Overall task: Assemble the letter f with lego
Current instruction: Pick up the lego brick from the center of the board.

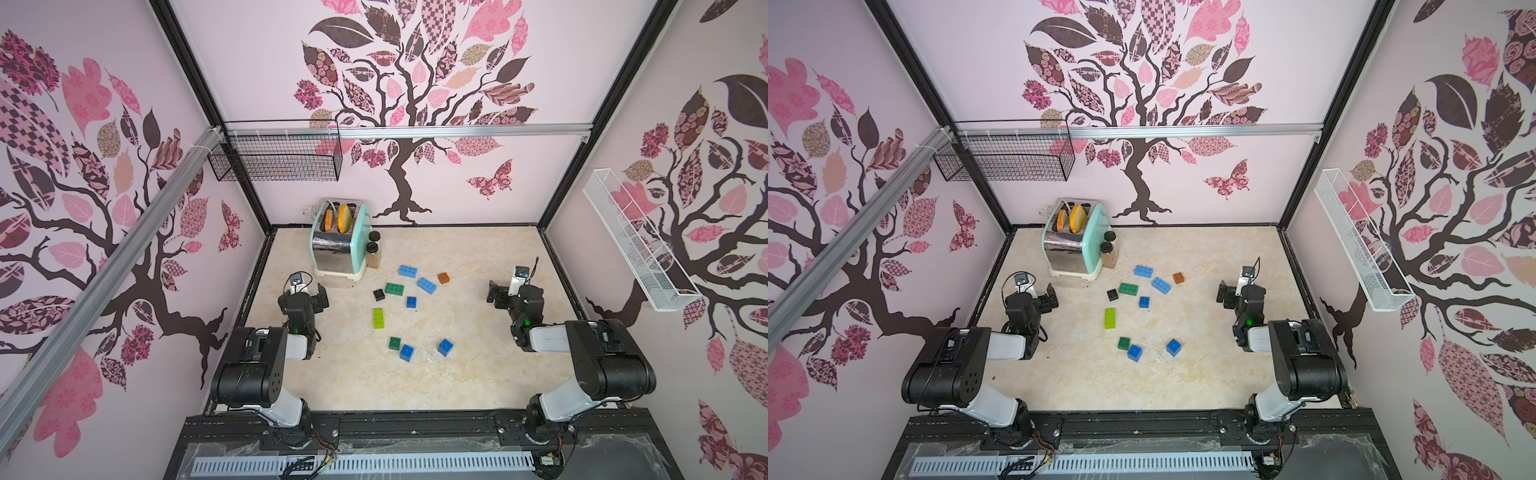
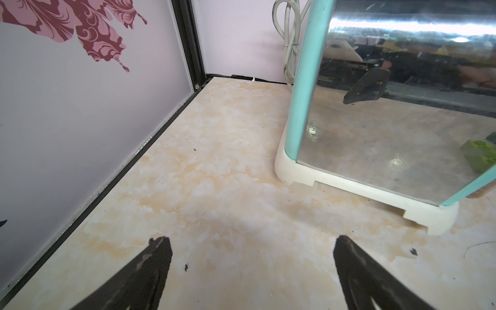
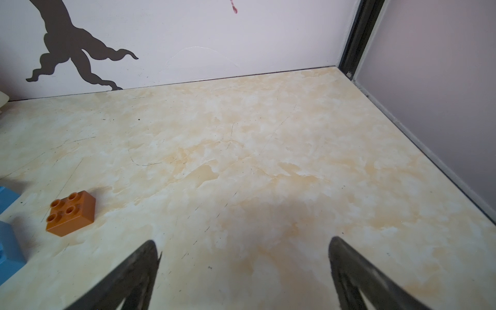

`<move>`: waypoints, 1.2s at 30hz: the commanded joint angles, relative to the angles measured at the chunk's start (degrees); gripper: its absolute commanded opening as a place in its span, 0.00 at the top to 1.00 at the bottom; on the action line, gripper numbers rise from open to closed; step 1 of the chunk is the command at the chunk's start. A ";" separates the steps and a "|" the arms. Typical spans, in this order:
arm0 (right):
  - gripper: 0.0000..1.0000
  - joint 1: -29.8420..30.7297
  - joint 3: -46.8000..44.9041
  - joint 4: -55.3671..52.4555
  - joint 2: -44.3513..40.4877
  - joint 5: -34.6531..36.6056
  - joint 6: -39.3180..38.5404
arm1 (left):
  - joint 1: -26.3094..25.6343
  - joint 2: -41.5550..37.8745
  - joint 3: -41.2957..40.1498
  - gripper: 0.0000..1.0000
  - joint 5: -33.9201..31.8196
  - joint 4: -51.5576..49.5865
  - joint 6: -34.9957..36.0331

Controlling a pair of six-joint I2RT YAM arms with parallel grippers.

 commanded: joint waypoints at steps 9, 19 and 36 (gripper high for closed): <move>0.00 -1.27 -1.50 0.59 -5.29 2.98 2.80 | 1.02 -6.93 4.84 0.02 -4.29 -15.16 -3.13; 0.00 -0.54 25.58 -49.87 -15.98 6.45 15.09 | -6.91 -20.76 20.89 0.02 -7.18 -59.10 -8.23; 0.00 10.10 38.47 -84.63 -18.00 5.61 26.21 | -14.46 -18.09 38.13 0.02 24.23 -98.01 -31.52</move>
